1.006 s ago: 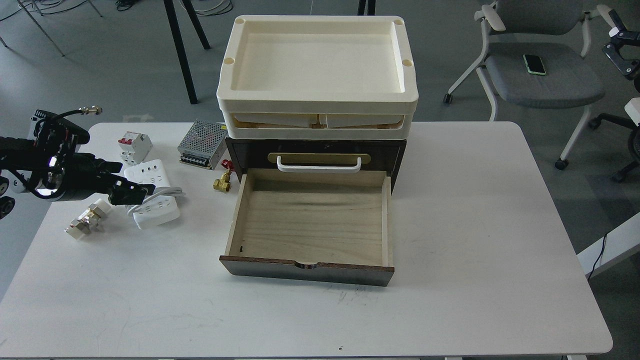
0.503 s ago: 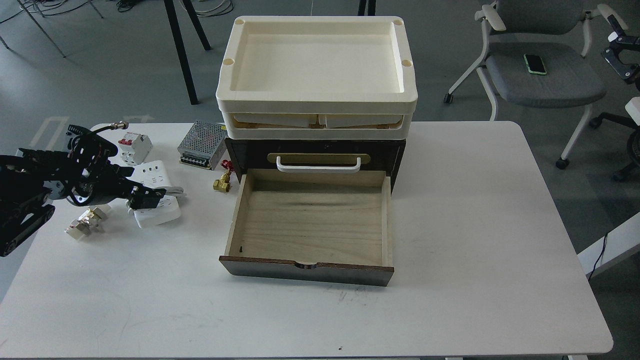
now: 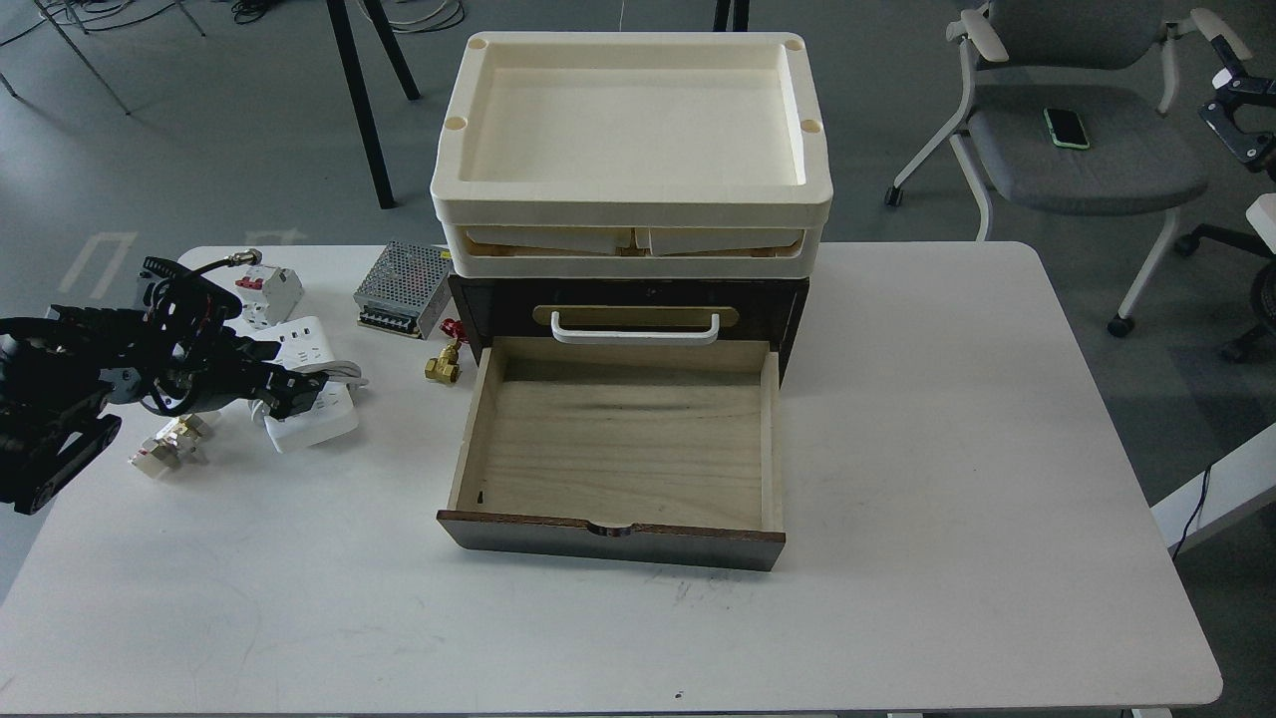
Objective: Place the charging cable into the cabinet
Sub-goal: 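Close the left gripper on the white charging cable and lift it, then carry the cable with the left gripper over the open wooden drawer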
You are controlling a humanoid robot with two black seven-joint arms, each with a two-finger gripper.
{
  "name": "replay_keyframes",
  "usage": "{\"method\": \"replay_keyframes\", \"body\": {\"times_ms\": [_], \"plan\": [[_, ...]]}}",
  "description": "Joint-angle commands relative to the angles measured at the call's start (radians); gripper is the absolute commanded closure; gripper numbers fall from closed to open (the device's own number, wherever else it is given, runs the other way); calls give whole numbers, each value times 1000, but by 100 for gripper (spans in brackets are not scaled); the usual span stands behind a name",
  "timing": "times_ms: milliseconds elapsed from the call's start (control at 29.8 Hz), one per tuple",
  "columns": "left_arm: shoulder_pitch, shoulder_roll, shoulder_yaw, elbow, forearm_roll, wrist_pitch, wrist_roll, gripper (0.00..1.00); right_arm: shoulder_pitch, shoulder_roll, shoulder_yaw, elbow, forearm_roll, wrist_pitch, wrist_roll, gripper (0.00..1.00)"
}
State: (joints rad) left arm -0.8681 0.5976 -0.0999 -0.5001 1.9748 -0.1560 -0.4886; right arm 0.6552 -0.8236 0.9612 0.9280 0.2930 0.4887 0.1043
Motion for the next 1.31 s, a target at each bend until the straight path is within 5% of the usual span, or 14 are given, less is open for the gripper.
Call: {"method": "replay_keyframes", "body": {"times_ms": [0,201,302,469,771,905,1274], "plan": [[9,2,0,0,-4,1,0,33,-3,1,-4,0,0,0,0,0],[14,1,-1,-2,-5,10,0,54,-11,1,-7,-1,0,0,0,0],[21,-2,-1,0,-8,56,0,85,-14,1,-6,-3,0,0,0,0],[20,-1,-3,-2,-14,90,0,98,-20,1,-6,-9,0,0,0,0],[9,19,-9,-50,-47,87,0,100,-32,0,2,-12,0,0,0,0],[0,144,-20,-147,-115,72,0,100,-32,0,2,-18,0,0,0,0],[-15,606,-24,-802,-402,-37,0,100,-29,-6,5,-60,0,0,0,0]]}}
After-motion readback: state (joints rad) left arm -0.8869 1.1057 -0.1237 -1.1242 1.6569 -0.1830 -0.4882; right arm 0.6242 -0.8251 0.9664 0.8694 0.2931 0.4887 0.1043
